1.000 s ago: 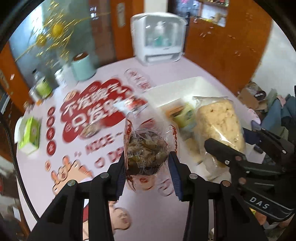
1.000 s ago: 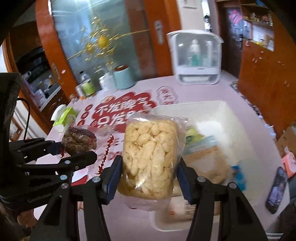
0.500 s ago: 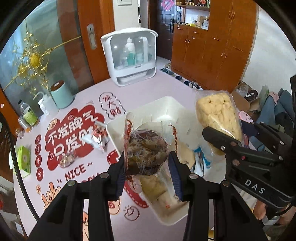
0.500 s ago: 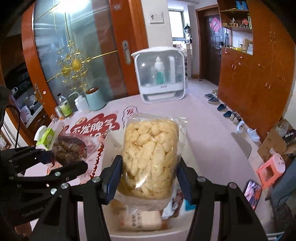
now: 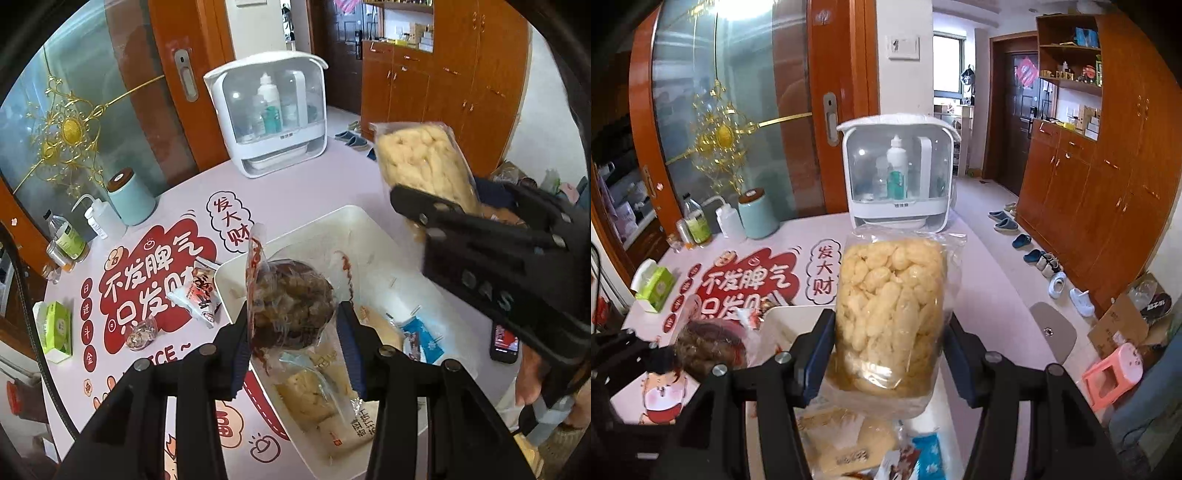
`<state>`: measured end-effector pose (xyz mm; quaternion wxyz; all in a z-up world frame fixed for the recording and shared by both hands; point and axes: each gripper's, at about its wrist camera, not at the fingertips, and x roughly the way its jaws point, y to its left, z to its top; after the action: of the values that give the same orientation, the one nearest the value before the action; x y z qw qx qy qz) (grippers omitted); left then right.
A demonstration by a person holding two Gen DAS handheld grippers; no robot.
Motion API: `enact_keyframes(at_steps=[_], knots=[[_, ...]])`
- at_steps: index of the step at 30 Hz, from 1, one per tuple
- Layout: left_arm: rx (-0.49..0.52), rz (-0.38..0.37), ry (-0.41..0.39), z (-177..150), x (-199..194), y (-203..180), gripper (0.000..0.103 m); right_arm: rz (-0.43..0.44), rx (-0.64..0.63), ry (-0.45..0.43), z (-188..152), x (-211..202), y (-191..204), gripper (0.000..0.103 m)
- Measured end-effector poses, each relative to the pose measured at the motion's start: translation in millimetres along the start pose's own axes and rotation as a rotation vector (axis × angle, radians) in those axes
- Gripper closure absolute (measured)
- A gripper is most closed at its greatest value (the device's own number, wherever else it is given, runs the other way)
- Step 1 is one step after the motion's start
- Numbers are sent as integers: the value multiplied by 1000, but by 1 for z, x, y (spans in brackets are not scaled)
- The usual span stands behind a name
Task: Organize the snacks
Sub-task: 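Carry both packs over the white bin and open both tools to release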
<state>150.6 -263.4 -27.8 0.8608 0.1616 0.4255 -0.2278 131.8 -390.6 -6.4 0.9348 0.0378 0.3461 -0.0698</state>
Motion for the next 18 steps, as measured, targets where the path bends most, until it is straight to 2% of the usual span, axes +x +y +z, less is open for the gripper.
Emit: enact_keyframes(at_steps=[3, 4, 5, 7, 18], knots=[[3, 29, 14, 1, 11, 0, 60, -10, -26, 34, 2, 21, 3, 46], [9, 45, 18, 2, 14, -1, 51, -10, -32, 44, 1, 25, 4, 46], [14, 61, 26, 2, 17, -1, 32, -9, -38, 59, 0, 31, 5, 46], [8, 88, 22, 1, 19, 1, 14, -7, -50, 85, -3, 40, 9, 46], [-44, 99, 39, -18, 11, 23, 14, -8, -92, 97, -19, 36, 27, 42]])
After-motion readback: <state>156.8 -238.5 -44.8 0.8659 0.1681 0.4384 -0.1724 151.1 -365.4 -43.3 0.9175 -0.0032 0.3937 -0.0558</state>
